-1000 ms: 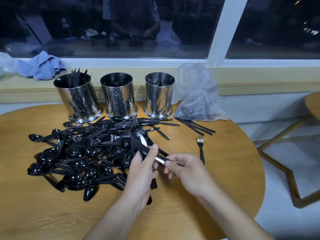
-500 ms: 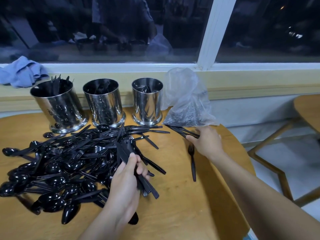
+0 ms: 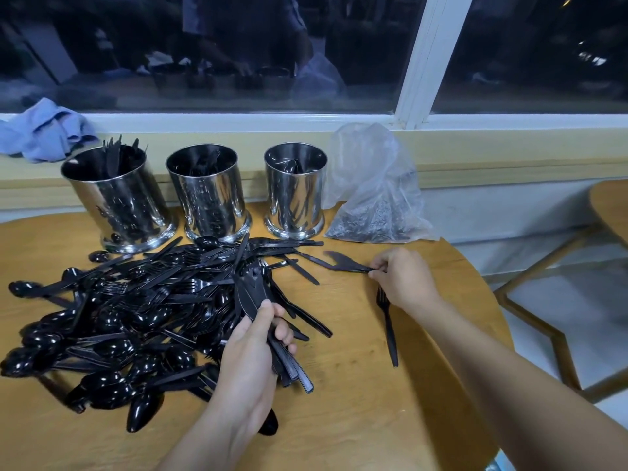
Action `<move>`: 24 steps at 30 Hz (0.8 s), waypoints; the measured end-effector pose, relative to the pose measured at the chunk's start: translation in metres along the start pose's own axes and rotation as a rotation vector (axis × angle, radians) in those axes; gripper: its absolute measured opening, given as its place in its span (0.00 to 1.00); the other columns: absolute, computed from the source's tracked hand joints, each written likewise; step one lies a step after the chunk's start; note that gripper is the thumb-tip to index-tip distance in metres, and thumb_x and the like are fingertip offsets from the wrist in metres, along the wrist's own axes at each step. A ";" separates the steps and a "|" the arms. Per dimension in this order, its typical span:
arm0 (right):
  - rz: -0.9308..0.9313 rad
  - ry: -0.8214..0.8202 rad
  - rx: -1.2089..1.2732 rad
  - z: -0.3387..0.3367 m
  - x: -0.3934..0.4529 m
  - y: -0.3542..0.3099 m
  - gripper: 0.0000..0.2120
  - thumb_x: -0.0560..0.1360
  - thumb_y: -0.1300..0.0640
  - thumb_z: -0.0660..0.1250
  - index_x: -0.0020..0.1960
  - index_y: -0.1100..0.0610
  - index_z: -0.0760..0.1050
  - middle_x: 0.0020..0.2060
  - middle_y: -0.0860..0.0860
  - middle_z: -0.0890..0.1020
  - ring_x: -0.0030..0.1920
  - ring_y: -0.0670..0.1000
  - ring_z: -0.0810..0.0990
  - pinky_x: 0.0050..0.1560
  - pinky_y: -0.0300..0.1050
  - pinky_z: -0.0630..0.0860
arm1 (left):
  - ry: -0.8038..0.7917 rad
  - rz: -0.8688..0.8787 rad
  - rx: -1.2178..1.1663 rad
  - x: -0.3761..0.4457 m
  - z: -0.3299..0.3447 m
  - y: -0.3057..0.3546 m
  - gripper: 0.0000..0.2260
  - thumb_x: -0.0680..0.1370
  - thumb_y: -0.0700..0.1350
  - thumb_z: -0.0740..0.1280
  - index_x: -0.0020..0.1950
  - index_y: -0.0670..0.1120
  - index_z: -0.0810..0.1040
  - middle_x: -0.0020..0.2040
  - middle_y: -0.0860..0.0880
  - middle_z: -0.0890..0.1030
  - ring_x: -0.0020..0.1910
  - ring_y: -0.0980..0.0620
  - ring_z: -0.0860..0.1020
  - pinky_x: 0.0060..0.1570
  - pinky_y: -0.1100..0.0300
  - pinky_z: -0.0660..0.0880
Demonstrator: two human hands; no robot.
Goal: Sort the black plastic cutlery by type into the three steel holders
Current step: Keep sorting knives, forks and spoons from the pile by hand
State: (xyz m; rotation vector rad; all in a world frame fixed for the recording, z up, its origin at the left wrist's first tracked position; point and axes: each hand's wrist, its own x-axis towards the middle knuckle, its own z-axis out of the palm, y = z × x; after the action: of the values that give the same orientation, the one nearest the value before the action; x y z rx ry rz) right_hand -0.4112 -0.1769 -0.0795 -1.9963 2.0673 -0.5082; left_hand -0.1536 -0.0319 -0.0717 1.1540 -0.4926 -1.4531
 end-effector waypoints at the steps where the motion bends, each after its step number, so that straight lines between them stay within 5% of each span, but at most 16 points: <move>1: 0.003 -0.024 0.011 -0.002 -0.002 0.000 0.02 0.78 0.55 0.79 0.47 0.49 0.87 0.41 0.44 0.86 0.45 0.50 0.84 0.49 0.50 0.83 | 0.002 -0.003 0.000 0.000 0.000 -0.001 0.14 0.89 0.53 0.65 0.58 0.42 0.79 0.39 0.48 0.71 0.37 0.51 0.72 0.44 0.51 0.73; 14: 0.051 -0.159 -0.029 -0.019 -0.005 -0.002 0.09 0.81 0.55 0.75 0.43 0.49 0.80 0.40 0.47 0.84 0.45 0.52 0.83 0.50 0.54 0.82 | 0.001 0.002 0.004 -0.005 0.001 -0.001 0.13 0.90 0.51 0.64 0.59 0.41 0.79 0.40 0.46 0.74 0.38 0.51 0.74 0.42 0.53 0.75; 19: 0.125 -0.059 0.315 -0.043 -0.029 -0.022 0.06 0.80 0.57 0.77 0.48 0.55 0.80 0.39 0.49 0.84 0.40 0.49 0.81 0.41 0.41 0.74 | -0.023 0.057 0.132 -0.008 -0.008 0.008 0.15 0.89 0.52 0.66 0.64 0.40 0.80 0.40 0.50 0.72 0.34 0.54 0.66 0.35 0.57 0.63; 24: 0.073 -0.397 0.843 -0.029 -0.109 -0.087 0.07 0.78 0.56 0.80 0.51 0.57 0.84 0.40 0.52 0.82 0.39 0.47 0.77 0.45 0.39 0.73 | -0.109 0.123 0.201 -0.019 -0.009 0.015 0.12 0.83 0.57 0.74 0.53 0.51 0.79 0.43 0.51 0.69 0.38 0.54 0.65 0.34 0.58 0.61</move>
State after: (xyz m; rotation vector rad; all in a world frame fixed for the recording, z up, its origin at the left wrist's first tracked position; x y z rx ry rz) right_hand -0.3372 -0.0674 -0.0269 -1.3690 1.3465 -0.7361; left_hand -0.1409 -0.0153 -0.0563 1.1836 -0.7871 -1.3874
